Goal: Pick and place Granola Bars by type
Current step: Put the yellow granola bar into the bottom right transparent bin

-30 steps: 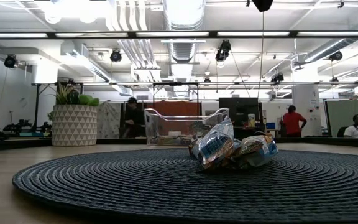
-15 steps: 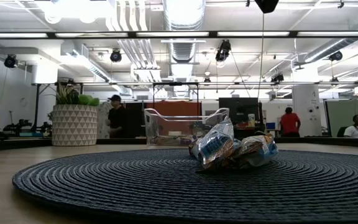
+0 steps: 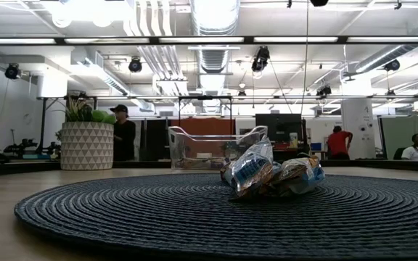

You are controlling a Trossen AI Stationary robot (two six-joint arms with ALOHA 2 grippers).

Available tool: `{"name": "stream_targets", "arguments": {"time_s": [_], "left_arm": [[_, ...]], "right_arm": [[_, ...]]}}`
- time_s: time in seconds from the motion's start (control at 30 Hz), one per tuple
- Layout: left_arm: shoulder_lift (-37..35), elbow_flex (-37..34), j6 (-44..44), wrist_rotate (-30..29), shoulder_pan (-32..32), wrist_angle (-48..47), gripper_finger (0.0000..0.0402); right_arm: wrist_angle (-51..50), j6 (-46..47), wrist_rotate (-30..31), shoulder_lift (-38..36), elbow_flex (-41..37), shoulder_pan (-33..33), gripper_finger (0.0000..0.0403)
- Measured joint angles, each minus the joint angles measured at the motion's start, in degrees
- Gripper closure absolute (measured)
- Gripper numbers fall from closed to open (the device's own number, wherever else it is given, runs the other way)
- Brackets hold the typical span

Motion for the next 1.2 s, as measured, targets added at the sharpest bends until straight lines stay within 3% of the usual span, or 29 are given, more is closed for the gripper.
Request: {"name": "stream_targets", "arguments": {"time_s": [0.5,0.83,1.2], "left_arm": [[8.7,9.5,6.8,-2.1,0.1,-6.2,0.0186],[15.6,16.3,13.3,-1.4,0.2,-14.2,0.0177],[17.9,16.5,13.3,-2.3,0.2,-14.8,0.0177]], "right_arm": [[-6.4,1.4,0.2,-5.7,0.0,0.0,0.039],[-7.8,1.2,0.4,-9.8,0.0,0.0,0.039],[-10.0,1.3,2.1,-11.5,0.0,0.0,0.039]]}}
